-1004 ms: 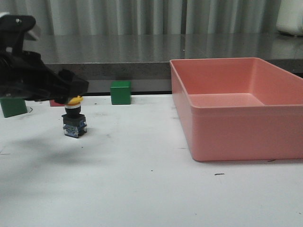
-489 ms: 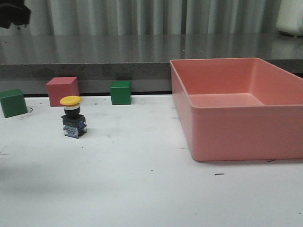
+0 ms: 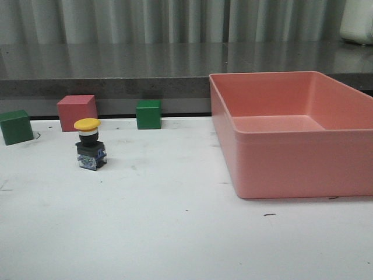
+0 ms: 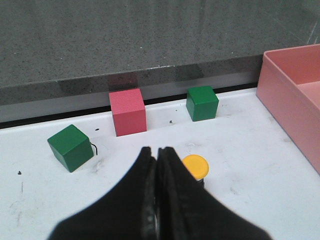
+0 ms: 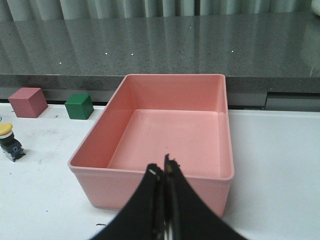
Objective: Place and stand button with both arms
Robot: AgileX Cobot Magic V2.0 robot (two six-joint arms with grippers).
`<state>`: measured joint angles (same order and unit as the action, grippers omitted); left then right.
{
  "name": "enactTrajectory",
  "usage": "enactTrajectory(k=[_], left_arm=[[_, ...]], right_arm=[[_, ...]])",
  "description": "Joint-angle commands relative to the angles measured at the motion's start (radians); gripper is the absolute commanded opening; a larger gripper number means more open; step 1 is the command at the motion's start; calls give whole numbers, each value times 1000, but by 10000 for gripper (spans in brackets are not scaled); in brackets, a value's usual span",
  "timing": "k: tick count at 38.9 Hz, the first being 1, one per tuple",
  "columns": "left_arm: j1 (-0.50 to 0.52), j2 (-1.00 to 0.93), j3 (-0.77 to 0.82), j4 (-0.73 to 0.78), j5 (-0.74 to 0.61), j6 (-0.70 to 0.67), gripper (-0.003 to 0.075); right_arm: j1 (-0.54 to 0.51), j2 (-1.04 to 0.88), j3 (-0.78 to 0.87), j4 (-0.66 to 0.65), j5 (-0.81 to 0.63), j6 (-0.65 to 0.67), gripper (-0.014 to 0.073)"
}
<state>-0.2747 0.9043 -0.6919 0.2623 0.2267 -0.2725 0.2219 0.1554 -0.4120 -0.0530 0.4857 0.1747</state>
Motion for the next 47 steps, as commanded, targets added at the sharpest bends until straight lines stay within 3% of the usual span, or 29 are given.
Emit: enactTrajectory(k=[1,13,39,47], left_arm=[[-9,-62,-24,-6,-41,-11,-20],[-9,-192,-24,-7,10,-11,-20],[-6,-38,-24,8,-1,-11,-20],[-8,-103,-10,-10,-8,-11,-20]], right_arm=[[-4,11,-23,-17,-87,-10,-69],[-4,11,-23,-17,-87,-10,-69],[-4,11,-23,-17,-87,-10,-69],[-4,11,-23,-17,-87,-10,-69]])
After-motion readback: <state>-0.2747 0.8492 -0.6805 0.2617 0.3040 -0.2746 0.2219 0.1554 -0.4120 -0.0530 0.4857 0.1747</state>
